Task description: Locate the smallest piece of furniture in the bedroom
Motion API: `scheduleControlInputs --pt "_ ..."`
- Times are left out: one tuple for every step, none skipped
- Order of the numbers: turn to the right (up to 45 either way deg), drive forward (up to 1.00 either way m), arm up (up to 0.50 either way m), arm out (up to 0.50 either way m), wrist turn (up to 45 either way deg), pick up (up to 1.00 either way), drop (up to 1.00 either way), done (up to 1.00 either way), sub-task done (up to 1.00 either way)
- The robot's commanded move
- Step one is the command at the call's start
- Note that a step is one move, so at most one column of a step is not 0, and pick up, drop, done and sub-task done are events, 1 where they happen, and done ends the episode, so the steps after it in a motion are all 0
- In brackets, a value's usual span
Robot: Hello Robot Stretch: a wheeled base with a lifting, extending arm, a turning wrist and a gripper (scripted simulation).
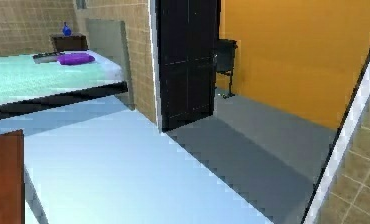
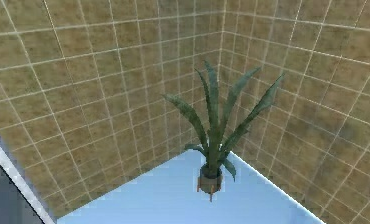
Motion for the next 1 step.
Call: scheduleControlInputs --pt "0.0 0.15 0.00 0.00 0.0 0.00 0.00 0.00 0.00"
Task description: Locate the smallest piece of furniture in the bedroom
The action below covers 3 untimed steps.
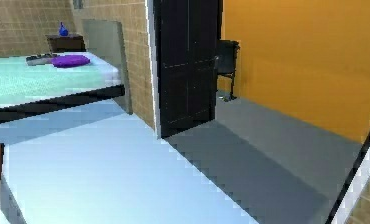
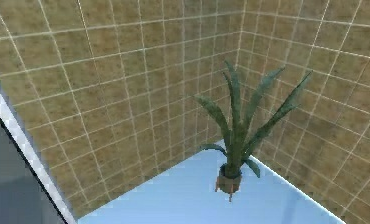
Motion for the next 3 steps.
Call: scheduleControlInputs --pt "39.0 0.00 0.00 0.00 0.0 0.00 0.00 0.00 0.00" --pt "0.0 0.40 0.00 0.00 0.0 0.00 0.00 0.00 0.00" --pt "-45.0 0.00 0.00 0.00 0.0 0.00 0.00 0.00 0.00"
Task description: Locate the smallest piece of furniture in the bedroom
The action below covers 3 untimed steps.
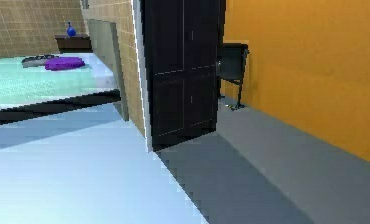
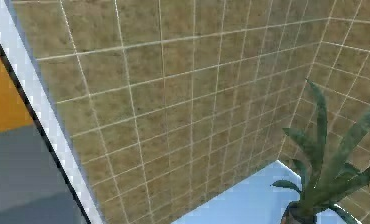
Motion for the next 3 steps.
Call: scheduleControlInputs --pt "-27.0 0.00 0.00 0.00 0.0 0.00 0.00 0.00 0.00" --pt "0.0 1.00 0.00 0.00 0.0 0.00 0.00 0.00 0.00" --pt "-9.0 0.00 0.00 0.00 0.0 0.00 0.00 0.00 0.00"
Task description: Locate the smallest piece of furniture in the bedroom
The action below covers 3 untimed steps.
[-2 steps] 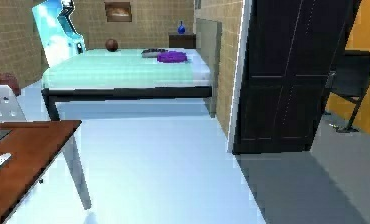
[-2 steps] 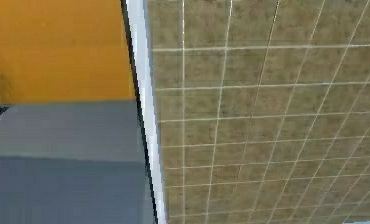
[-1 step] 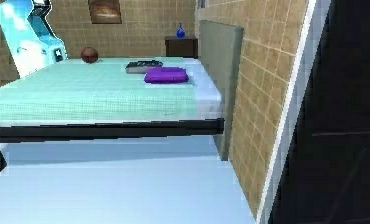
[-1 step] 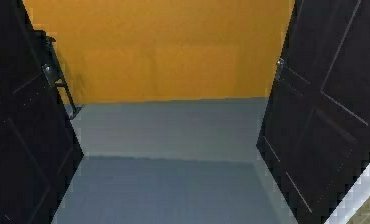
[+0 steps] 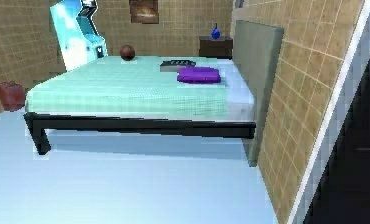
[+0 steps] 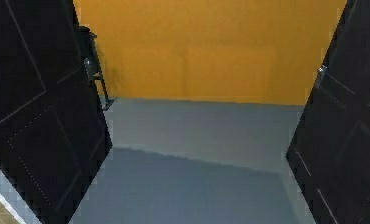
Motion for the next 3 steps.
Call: scheduleControlInputs --pt "0.0 0.35 0.00 0.00 0.0 0.00 0.00 0.00 0.00" --pt "-45.0 0.00 0.00 0.00 0.0 0.00 0.00 0.00 0.00" --pt "-18.0 0.00 0.00 0.00 0.0 0.00 0.00 0.00 0.00"
